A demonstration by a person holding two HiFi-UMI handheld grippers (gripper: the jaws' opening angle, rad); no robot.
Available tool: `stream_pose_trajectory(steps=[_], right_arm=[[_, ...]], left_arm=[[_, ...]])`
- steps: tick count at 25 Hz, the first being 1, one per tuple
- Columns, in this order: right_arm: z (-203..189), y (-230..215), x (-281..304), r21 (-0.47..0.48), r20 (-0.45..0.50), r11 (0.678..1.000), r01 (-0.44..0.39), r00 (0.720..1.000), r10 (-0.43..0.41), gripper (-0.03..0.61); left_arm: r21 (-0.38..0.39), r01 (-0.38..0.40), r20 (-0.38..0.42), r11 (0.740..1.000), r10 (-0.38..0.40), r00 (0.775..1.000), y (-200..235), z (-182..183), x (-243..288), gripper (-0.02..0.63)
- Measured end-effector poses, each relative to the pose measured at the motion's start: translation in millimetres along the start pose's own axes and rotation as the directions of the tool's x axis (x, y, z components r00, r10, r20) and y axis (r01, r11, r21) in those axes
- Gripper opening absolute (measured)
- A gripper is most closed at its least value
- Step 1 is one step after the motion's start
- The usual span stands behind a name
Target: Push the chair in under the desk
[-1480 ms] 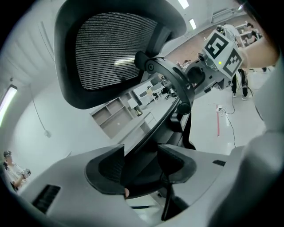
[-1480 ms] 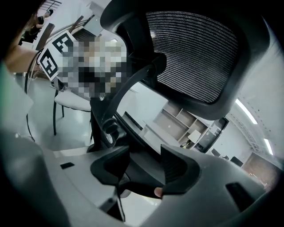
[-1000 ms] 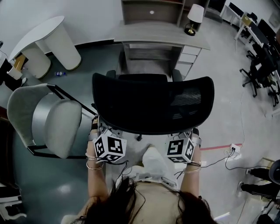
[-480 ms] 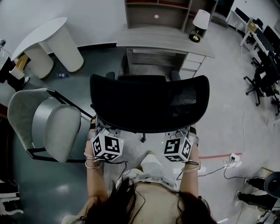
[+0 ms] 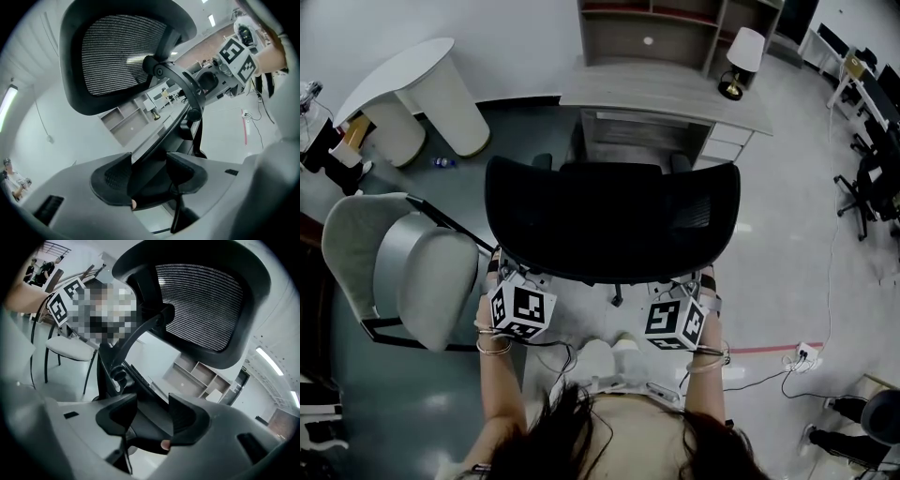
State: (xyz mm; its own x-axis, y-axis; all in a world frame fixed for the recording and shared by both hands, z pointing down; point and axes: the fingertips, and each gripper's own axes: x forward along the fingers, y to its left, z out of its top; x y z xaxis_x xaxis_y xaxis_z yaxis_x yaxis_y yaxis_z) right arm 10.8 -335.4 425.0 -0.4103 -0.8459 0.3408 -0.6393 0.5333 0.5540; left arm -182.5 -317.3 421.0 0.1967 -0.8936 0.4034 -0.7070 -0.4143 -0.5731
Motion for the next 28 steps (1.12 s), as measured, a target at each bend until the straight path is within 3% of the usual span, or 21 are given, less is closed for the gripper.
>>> stream_pose_trajectory(steps=[9,28], right_arm=[[8.6,-1.0,19.8,0.029,-0.036,1.000,0.009,0.999,-0.008,0.210],[24.2,6.0,36.2,0.067,-0.071,0.996,0.066,0.996,-0.061,0.213]], left_arm=[[0.019,0.023,-0.006,1.000,-0.023,1.000,17.8,-5.5,13.5,0.225],[0.039,0.062,0.057,0.997,-0.065,0.996,44.8,-13.7,29.2,0.225]])
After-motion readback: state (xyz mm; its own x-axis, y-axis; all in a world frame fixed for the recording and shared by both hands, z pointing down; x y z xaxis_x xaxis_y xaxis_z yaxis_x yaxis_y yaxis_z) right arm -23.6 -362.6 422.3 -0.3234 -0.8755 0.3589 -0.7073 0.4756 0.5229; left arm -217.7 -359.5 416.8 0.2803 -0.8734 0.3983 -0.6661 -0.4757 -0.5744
